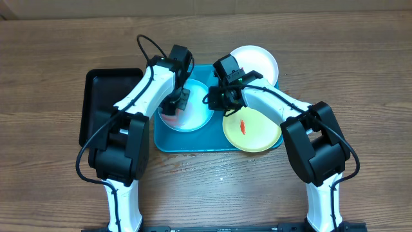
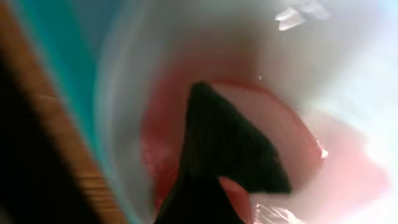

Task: Clean dirty plates on tray and stack at the side
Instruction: 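Scrub the light-blue plate with the sponge while right gripper holds it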

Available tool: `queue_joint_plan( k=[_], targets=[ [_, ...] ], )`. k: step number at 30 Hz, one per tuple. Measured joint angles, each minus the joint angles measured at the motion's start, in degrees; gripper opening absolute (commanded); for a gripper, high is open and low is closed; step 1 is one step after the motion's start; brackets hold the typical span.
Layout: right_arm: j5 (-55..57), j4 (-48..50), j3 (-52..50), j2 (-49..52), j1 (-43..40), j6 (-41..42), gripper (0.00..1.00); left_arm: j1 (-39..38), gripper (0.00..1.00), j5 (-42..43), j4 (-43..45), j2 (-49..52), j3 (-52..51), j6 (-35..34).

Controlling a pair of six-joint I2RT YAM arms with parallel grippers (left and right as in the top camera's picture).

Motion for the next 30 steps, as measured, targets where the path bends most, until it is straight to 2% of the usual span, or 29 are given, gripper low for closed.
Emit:
queue_joint_plan(
  k=[4,10,17,22,26,30],
  targets=[
    [0.0,0.0,0.0,0.0,0.0,0.0,0.04,0.0,0.04,-5.2,4.3,0.0,0.0,-1.6],
    [0.0,0.0,0.0,0.0,0.0,0.1,0.04,0.0,0.04,-6.0,8.7,0.0,0.0,-2.6],
    [0.3,0.0,0.0,0.0,-0.1,0.3,0.04,0.2,0.04,7.4,10.5,0.0,0.0,-3.4],
    [0.3,-0.1,0.0,0.0,-0.1,0.1,0.04,0.6,0.04,17.7,8.5,0.0,0.0,-3.3],
    [0.2,-0.3,0.0,0.0,-0.1,-0.2,0.04,0.6,0.04,21.3,4.9,0.0,0.0,-3.1],
    [-0.1,-0.4,0.0,0.0,0.0,-0.4,0.04,0.5,0.04,21.2,1.4,0.0,0.0,-2.6]
  ],
)
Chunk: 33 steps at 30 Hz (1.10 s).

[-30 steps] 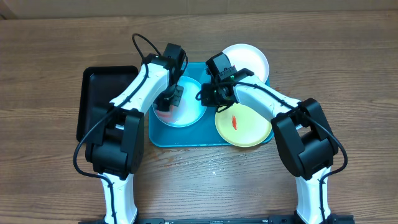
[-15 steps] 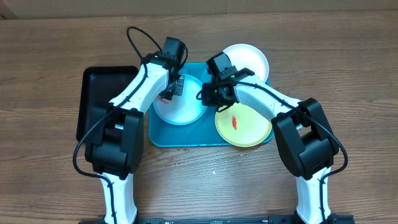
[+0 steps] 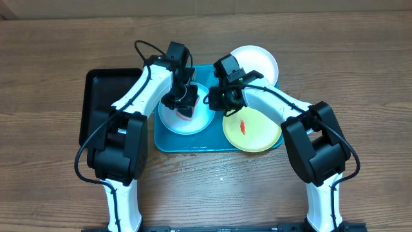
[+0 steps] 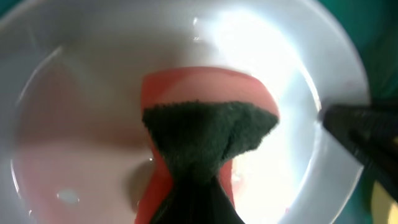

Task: Clean dirty plates on tray and stack at the side
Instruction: 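Scrub the light-blue plate with the sponge while right gripper holds it, then lift the sponge off the plate with the left gripper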

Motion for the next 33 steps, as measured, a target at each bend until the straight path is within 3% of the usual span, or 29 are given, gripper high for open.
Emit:
queue_joint_plan(
  k=[6,17,23,33],
  targets=[
    [-0.5,0.0,0.0,0.0,0.5,0.0,0.04,-0.4,0.04,-8.2,-2.5,0.0,0.1,-1.2],
    [-0.7,0.2,0.0,0.0,0.7,0.0,0.04,-0.8,0.04,-23.5,-0.9,0.0,0.3,-9.3],
    [-0.6,0.0,0.0,0.0,0.6,0.0,0.04,-0.8,0.04,-22.6,-8.8,1.1,7.9,-11.4],
    [-0.8,-3.3,0.4,0.0,0.4,0.0,0.04,0.9,0.04,-15.0,-25.1,1.2,33.3,-11.4]
  ],
)
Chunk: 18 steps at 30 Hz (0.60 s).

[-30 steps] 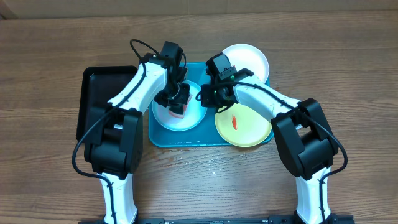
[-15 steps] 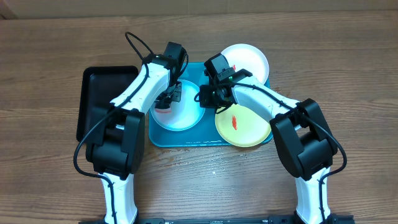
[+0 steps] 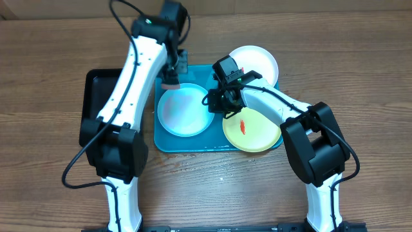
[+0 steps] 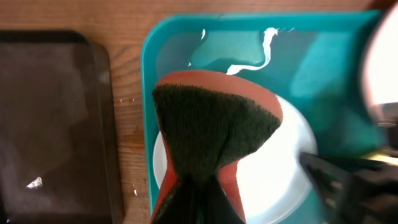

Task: Clean dirty plates on tray and stack at the side
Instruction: 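Lift the sponge off the plate with the left gripper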

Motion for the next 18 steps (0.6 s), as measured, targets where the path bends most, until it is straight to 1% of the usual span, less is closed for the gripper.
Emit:
queue_joint_plan(
  k=[4,11,14,18],
  targets=[
    [-0.3,-2.1,0.2,0.0,0.1,0.0,0.04,1.5,0.04,2.3,-2.5,0.0,4.1,0.0],
    [0.1,-3.8,0.8,0.0,0.4,0.0,0.04,2.8,0.04,3.6,-3.7,0.0,4.1,0.0],
    [1.3,-7.3,2.1,0.0,0.4,0.0,0.04,2.8,0.04,3.8,-3.7,0.0,4.1,0.0],
    [6.1,-12.8,4.9,-0.2,0.7,-0.1,0.04,2.8,0.04,4.0,-3.7,0.0,4.1,0.0]
  ],
)
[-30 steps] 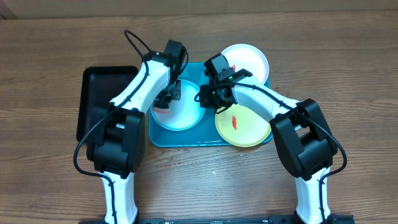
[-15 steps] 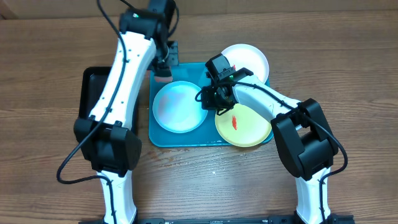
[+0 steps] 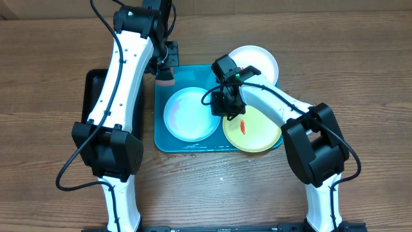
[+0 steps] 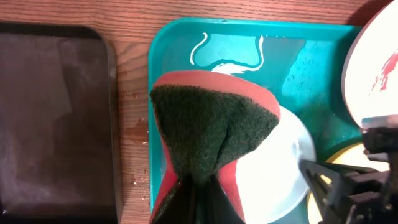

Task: Clean dirty plates on tray and stack at the side
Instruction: 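Lift the sponge off the plate with the left gripper, then lift the light-blue plate off the tray with the right gripper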

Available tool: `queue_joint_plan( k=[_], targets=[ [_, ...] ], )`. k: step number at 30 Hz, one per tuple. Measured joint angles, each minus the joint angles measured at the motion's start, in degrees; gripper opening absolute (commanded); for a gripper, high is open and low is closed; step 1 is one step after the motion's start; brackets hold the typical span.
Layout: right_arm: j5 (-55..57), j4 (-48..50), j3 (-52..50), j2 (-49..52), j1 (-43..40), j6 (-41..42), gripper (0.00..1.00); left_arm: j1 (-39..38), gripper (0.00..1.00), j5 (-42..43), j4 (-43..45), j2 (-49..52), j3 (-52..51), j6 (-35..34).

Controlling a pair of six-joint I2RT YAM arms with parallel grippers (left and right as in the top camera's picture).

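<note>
My left gripper (image 3: 165,72) (image 4: 196,186) is shut on a red sponge (image 4: 211,118) with a dark green scouring face. It hangs above the back-left corner of the teal tray (image 3: 193,72) (image 4: 323,74). On the tray lies a white plate (image 3: 190,115) (image 4: 280,180), wet and free of stains. My right gripper (image 3: 226,106) (image 4: 329,177) is at that plate's right rim, shut on it. A yellow plate (image 3: 252,129) with a red smear sits at the tray's right. Another white plate (image 3: 254,63) (image 4: 379,62) with red marks lies at the back right.
A black tray (image 3: 96,96) (image 4: 56,118) lies on the wooden table left of the teal tray. Water drops and a puddle mark the teal tray's back part and the wood strip between the trays.
My left gripper with the sponge has risen and shifted slightly left over the tray's back-left corner. The white plate and my right gripper at its rim have shifted a little right.
The sponge first pressed on the white plate's left part, then stood on its middle, with my right gripper at the rim throughout. Then the sponge was off the plate at the tray's back edge. Now it hangs higher, and the plate shows no stains.
</note>
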Motion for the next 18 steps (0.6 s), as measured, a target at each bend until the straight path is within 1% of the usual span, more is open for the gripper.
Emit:
queue_joint_plan(
  k=[10,18],
  targets=[
    [21.1,-7.1,8.4,-7.2,3.1,-2.2,0.04,0.0,0.04,0.0,0.1,0.0,0.0,0.0],
    [39.1,-8.9,9.0,-9.1,6.7,-2.8,0.04,0.2,0.04,0.0,0.1,0.0,0.0,0.0]
  ],
)
